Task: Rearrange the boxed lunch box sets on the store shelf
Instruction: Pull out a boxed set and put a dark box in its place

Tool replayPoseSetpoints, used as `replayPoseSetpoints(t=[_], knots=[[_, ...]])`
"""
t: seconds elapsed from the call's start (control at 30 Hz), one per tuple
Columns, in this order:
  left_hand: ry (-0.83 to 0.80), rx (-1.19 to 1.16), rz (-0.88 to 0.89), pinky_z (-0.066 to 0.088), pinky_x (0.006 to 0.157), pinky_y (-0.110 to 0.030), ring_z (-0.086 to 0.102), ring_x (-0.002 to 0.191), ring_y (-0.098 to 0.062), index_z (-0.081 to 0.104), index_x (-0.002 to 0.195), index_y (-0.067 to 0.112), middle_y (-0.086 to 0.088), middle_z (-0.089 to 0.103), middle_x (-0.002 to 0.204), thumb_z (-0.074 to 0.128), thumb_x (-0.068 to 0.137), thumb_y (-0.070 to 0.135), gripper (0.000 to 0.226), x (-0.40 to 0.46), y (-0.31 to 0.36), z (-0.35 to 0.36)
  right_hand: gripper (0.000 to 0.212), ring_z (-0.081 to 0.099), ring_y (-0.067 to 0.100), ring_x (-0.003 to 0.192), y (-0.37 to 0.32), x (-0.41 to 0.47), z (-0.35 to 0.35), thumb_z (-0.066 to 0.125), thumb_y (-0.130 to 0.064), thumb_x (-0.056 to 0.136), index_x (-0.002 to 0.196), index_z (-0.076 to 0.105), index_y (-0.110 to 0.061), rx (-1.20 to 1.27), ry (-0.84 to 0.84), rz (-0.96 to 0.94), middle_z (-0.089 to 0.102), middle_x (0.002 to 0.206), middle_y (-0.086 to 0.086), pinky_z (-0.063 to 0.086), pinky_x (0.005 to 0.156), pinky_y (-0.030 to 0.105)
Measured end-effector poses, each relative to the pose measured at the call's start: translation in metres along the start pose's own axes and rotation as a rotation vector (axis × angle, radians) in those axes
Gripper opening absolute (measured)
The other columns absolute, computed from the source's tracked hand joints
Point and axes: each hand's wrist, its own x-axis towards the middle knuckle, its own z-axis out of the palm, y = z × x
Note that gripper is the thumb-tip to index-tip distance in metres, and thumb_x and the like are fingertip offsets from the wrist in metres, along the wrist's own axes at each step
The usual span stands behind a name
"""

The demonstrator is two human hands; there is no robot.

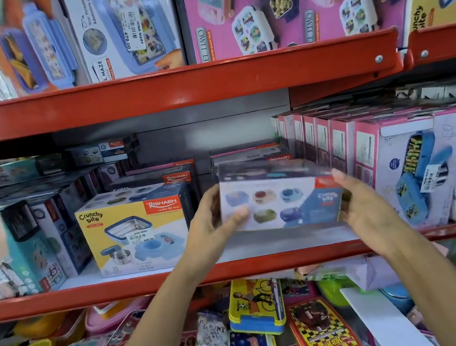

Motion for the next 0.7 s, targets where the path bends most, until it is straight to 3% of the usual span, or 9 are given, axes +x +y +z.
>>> replayPoseSetpoints(t=[0.1,0.2,0.27,0.33,0.43,0.5,0.6,0.7], knots=[[-0.023,0.042,0.052,0.039,0.110,-0.027,0.049,0.128,0.000,0.037,0.142,0.027,0.015,0.054,0.137,0.079,0.078,0.027,0.076,-0.008,-0.005,0.000,0.049,0.063,0.016,0.105,0.000,0.005,0.002,0.073,-0.031,0.076,0.123,0.062,-0.024,-0.083,0.107,0.024,0.068,0.117,-0.003,0.042,0.102,0.041],[-0.036,-0.028,0.055,0.039,0.107,-0.022,0.046,0.130,0.003,0.038,0.144,0.027,0.017,0.051,0.142,0.078,0.077,0.039,0.079,-0.010,0.004,-0.002,0.057,0.063,0.018,0.106,0.005,0.006,-0.003,0.071,-0.007,0.079,0.133,0.055,-0.017,-0.067,0.113,0.009,0.065,0.125,0.003,0.051,0.092,0.034],[-0.037,-0.055,0.024,0.042,0.103,-0.021,0.050,0.127,0.003,0.045,0.138,0.033,0.020,0.057,0.136,0.070,0.083,0.045,0.062,-0.007,0.009,-0.001,0.068,0.063,0.016,0.113,0.010,0.004,-0.006,0.072,-0.001,0.074,0.137,0.050,-0.014,-0.072,0.076,-0.020,0.063,0.128,0.003,0.056,0.085,0.024],[-0.012,0.005,0.013,0.045,0.096,-0.017,0.056,0.119,0.005,0.049,0.128,0.040,0.022,0.063,0.126,0.066,0.089,0.031,0.043,-0.002,0.006,0.003,0.073,0.063,0.007,0.110,0.016,0.004,-0.007,0.071,0.005,0.074,0.140,0.045,-0.011,-0.112,0.044,-0.052,0.060,0.132,0.003,0.054,0.085,0.019],[0.070,0.156,-0.015,0.047,0.103,-0.033,0.058,0.121,-0.008,0.043,0.136,0.023,0.006,0.062,0.130,0.075,0.083,0.015,0.062,0.008,-0.014,0.005,0.074,0.064,-0.005,0.100,0.024,0.005,-0.003,0.068,0.014,0.076,0.141,0.043,-0.011,-0.238,0.024,-0.108,0.060,0.129,0.000,0.054,0.083,0.018],[0.124,0.282,-0.026,0.050,0.099,-0.043,0.062,0.113,-0.016,0.039,0.132,0.017,0.001,0.064,0.122,0.079,0.077,0.010,0.068,0.013,-0.025,0.007,0.075,0.062,-0.006,0.101,0.031,0.008,0.000,0.069,0.017,0.074,0.139,0.045,-0.011,-0.333,0.056,-0.129,0.058,0.128,-0.002,0.053,0.088,0.023],[0.188,0.442,-0.041,0.053,0.089,-0.040,0.065,0.102,-0.024,0.038,0.117,0.018,-0.001,0.065,0.111,0.083,0.071,0.011,0.065,0.018,-0.031,0.015,0.072,0.055,0.009,0.113,0.041,0.017,0.005,0.070,0.017,0.072,0.135,0.047,-0.009,-0.432,0.106,-0.143,0.056,0.127,0.001,0.047,0.095,0.030],[0.231,0.472,-0.056,0.049,0.083,-0.034,0.063,0.101,-0.025,0.033,0.107,0.022,-0.006,0.065,0.113,0.085,0.069,0.009,0.066,0.023,-0.035,0.020,0.067,0.051,0.014,0.114,0.049,0.025,0.012,0.070,0.017,0.072,0.132,0.049,-0.004,-0.420,0.167,-0.163,0.054,0.120,0.000,0.044,0.088,0.021]])
